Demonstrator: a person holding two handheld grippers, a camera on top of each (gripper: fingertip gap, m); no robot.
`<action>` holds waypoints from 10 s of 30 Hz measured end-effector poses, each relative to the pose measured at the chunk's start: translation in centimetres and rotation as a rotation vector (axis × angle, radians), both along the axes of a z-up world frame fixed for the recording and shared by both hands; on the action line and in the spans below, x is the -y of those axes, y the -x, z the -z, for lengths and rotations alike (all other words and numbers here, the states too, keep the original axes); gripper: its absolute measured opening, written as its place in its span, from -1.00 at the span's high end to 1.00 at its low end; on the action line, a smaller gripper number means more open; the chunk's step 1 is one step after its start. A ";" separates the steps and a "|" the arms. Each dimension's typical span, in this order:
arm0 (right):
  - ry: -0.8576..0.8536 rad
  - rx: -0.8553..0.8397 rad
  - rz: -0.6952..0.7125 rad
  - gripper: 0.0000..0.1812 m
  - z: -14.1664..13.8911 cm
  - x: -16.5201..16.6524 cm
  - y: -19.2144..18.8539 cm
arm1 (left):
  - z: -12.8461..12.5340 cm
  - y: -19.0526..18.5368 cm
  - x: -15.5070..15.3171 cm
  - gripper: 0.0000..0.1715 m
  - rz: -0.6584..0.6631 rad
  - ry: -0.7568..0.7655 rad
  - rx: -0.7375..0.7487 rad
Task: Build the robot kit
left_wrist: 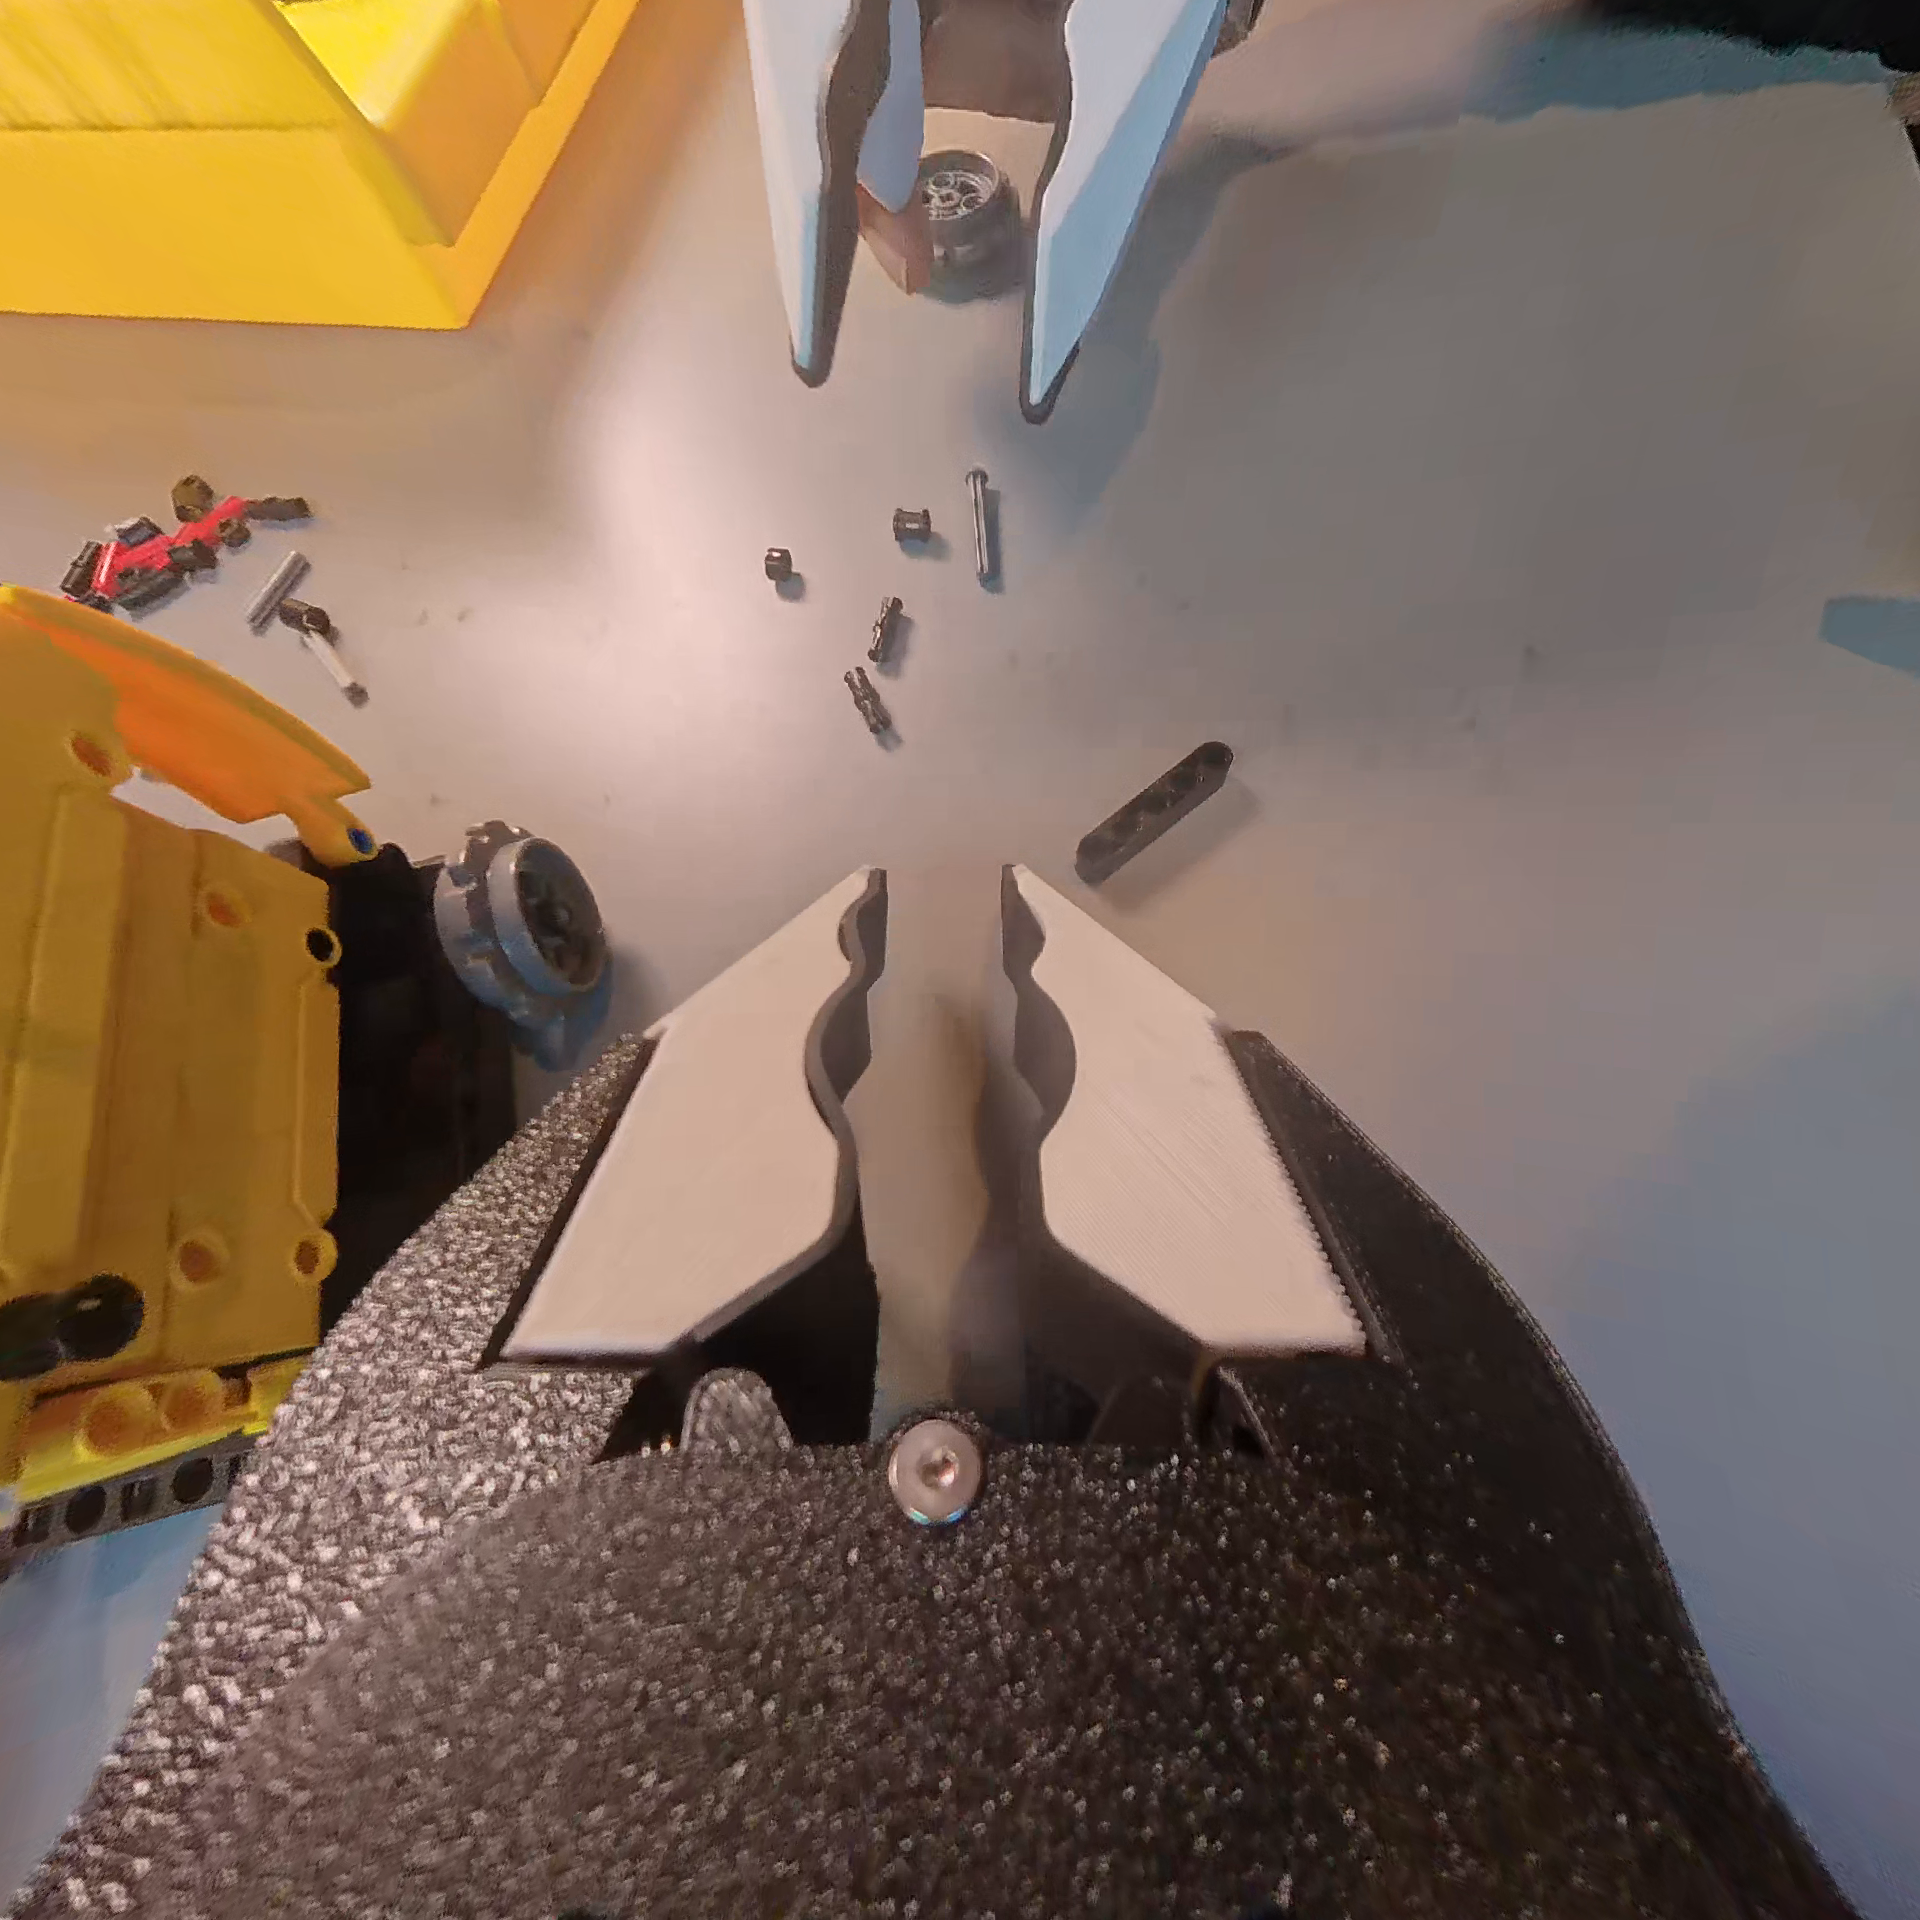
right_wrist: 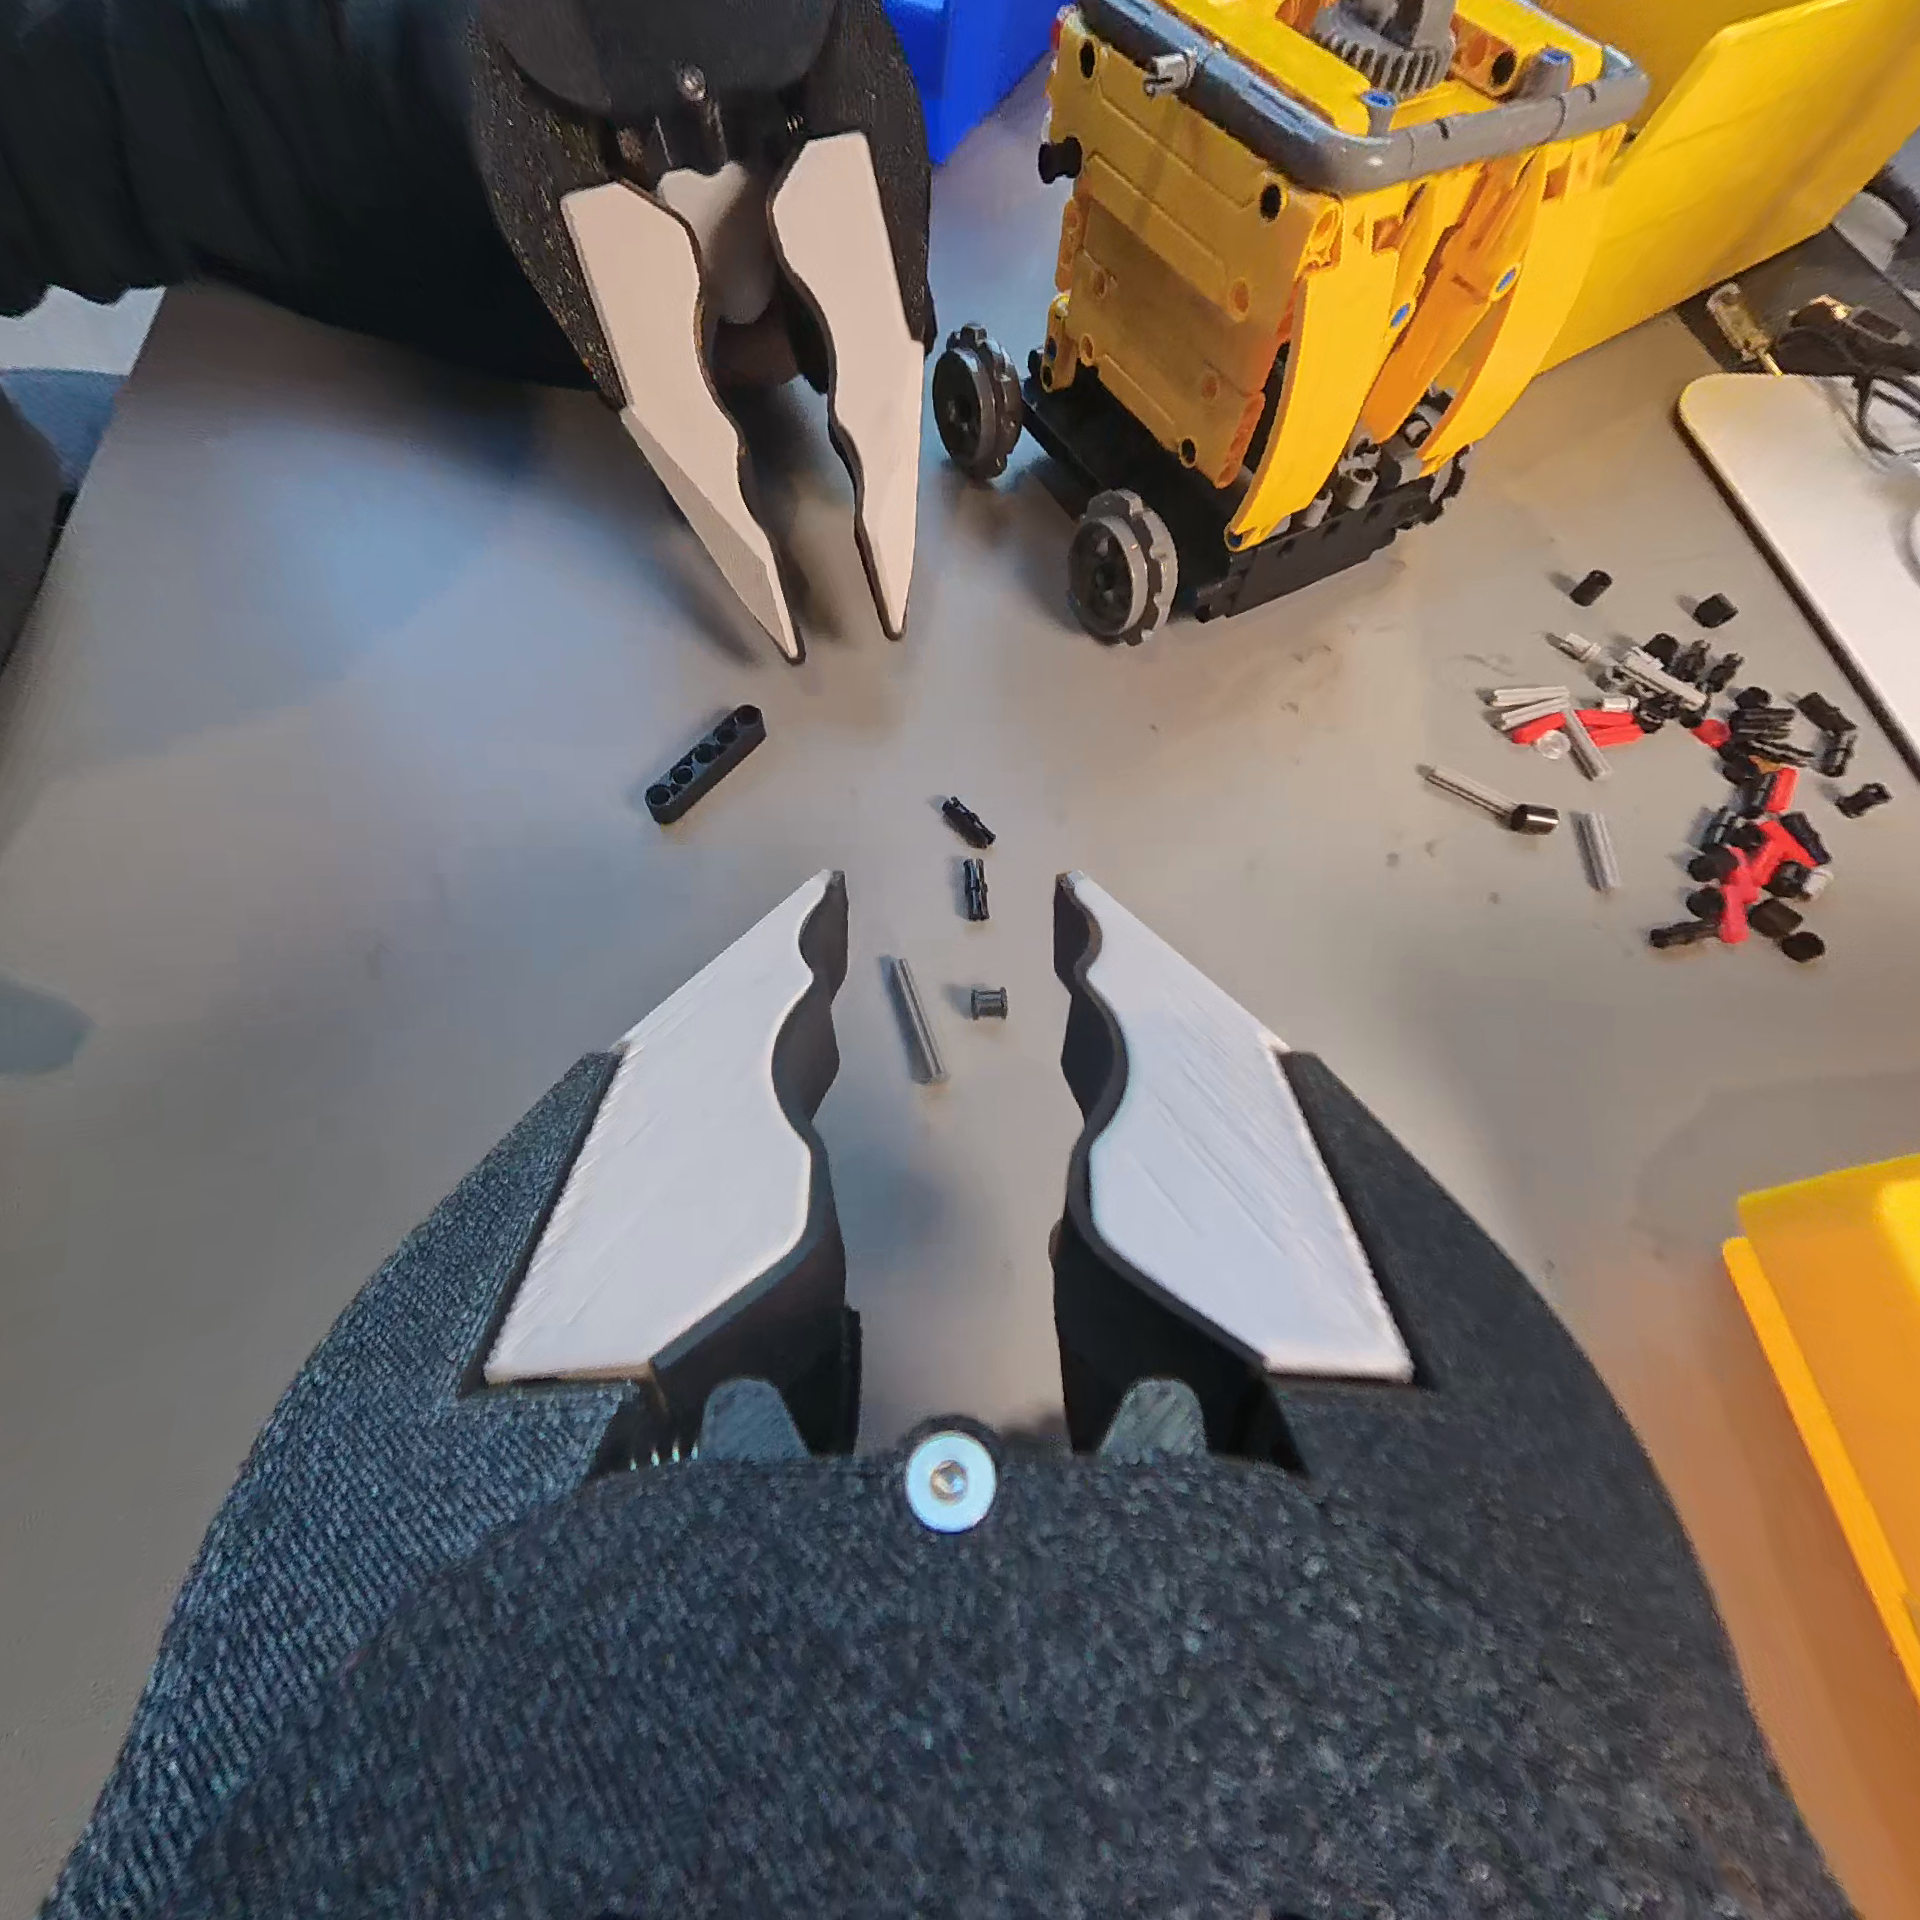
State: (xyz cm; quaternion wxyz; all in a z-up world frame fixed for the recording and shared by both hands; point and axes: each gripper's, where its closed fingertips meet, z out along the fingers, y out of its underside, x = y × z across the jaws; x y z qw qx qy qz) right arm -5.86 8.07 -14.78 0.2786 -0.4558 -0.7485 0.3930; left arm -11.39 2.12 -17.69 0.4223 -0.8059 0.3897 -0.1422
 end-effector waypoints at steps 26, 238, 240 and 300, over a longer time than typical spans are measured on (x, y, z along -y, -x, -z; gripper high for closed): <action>-0.295 0.278 -0.055 0.80 3.3 -1.0 -2.0 | 1.2 -1.1 -1.0 0.78 0.038 -0.044 -0.121; -0.269 -0.193 -0.050 0.96 -0.9 8.5 1.1 | -3.6 -3.9 2.4 0.84 0.015 0.457 0.622; -0.118 -0.110 -0.053 0.96 -0.5 8.6 0.9 | -4.0 -3.8 2.5 0.71 0.036 0.406 0.585; -0.211 0.204 0.044 0.75 -0.4 0.2 -1.2 | -1.0 -3.4 2.7 0.78 0.113 0.125 0.083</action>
